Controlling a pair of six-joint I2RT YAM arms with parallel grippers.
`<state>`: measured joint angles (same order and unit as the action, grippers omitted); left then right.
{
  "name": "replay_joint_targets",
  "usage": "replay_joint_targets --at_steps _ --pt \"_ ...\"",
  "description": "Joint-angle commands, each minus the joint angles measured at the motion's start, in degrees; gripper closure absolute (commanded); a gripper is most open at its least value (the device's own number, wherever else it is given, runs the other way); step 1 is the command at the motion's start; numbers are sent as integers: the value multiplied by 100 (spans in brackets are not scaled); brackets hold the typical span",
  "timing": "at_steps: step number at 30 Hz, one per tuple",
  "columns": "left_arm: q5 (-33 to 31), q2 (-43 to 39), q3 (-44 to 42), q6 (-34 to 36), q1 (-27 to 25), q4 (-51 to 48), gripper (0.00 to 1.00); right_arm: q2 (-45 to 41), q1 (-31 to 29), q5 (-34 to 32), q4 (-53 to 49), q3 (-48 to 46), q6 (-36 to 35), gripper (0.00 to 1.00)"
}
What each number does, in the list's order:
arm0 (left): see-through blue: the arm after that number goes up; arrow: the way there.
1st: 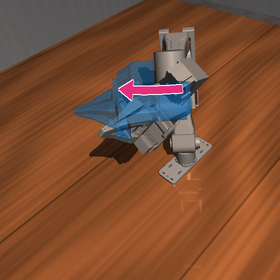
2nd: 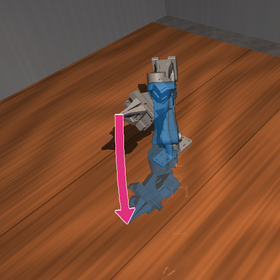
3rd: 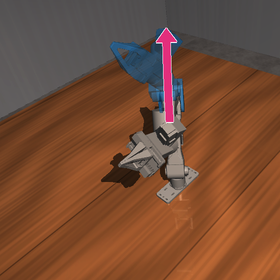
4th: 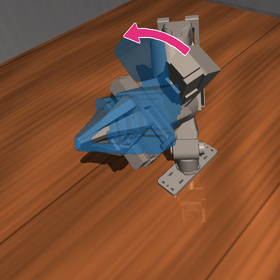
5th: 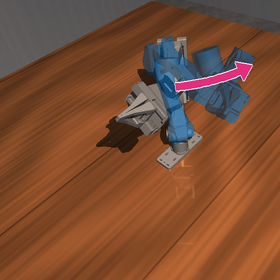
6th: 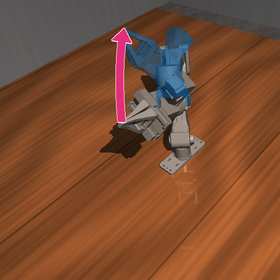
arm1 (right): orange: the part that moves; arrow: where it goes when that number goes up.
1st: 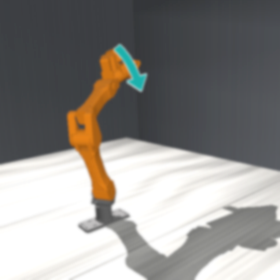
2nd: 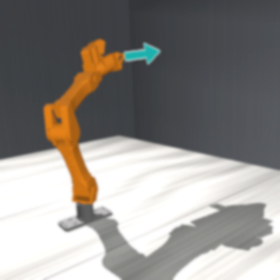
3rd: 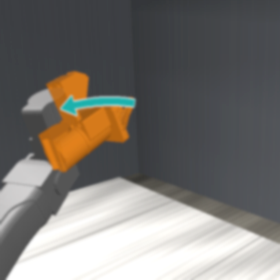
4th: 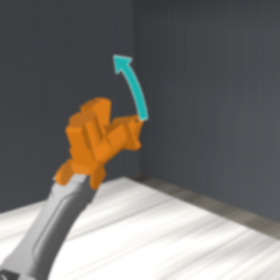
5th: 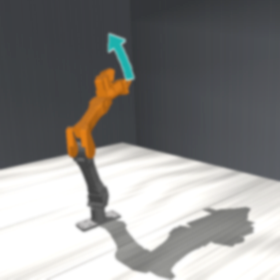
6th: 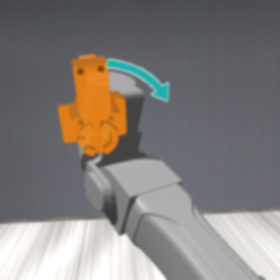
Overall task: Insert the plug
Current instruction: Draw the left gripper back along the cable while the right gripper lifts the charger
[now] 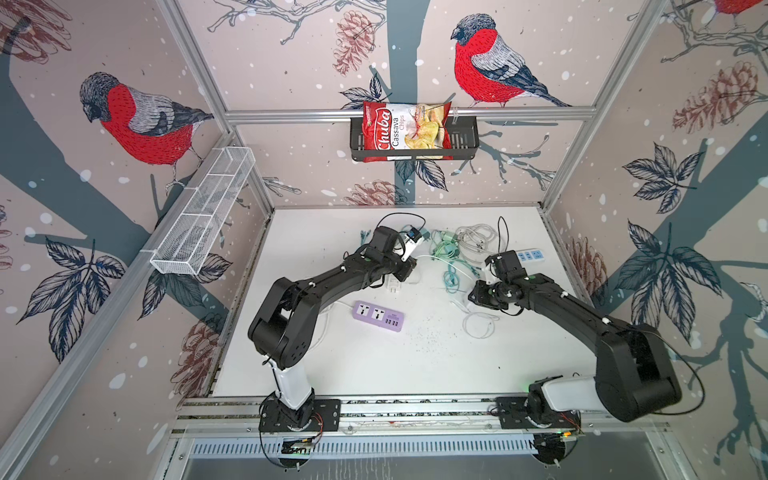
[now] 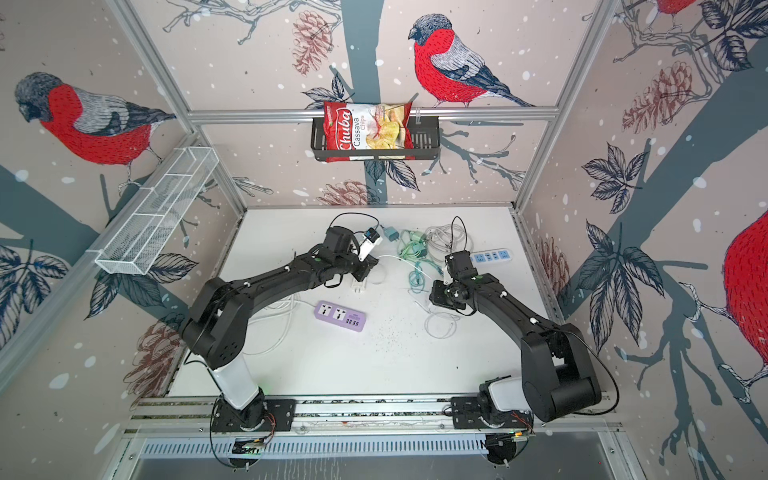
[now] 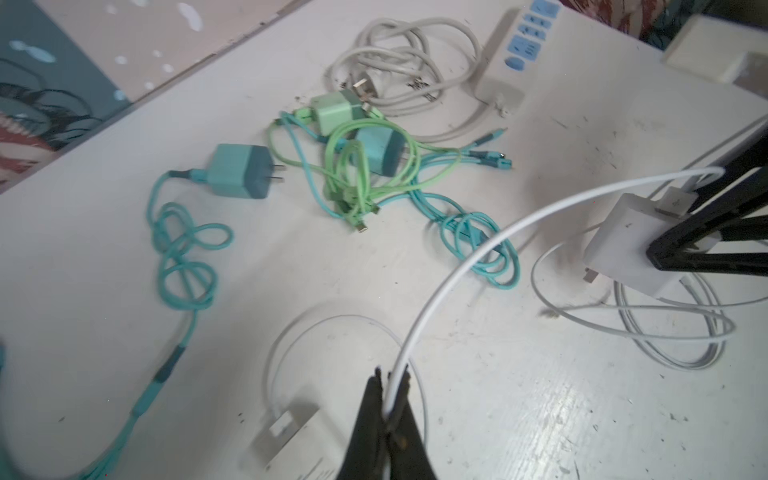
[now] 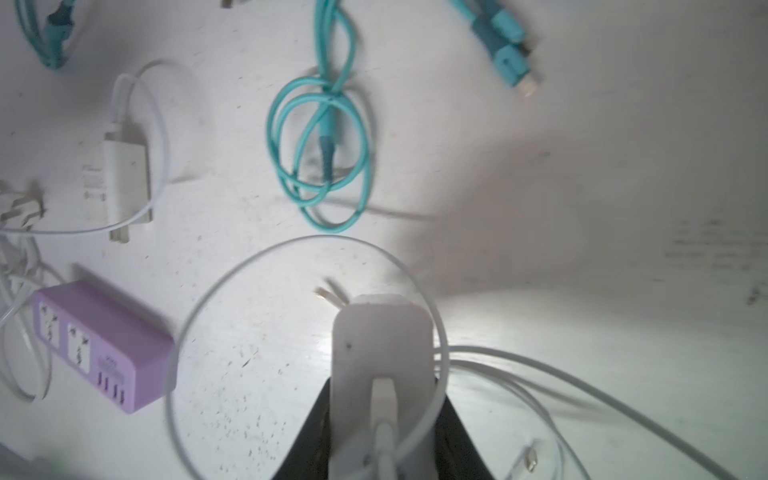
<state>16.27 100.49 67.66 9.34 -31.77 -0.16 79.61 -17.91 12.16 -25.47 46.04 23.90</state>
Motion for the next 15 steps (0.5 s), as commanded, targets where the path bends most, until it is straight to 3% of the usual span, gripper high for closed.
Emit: replay_joint_targets --at_steps 1,5,11,15 --pt "-479 -204 -86 -309 183 275 100 30 210 -415 -64 27 -39 87" --pt "-1208 -271 -190 -426 420 211 100 -167 480 -448 -93 -33 1 87" --pt "-1324 -188 -186 -1139 1058 143 100 -401 908 -588 -148 -125 98 87" --pt "-1736 -72 1 -1108 1103 -104 100 -408 1120 -749 -179 -122 148 87"
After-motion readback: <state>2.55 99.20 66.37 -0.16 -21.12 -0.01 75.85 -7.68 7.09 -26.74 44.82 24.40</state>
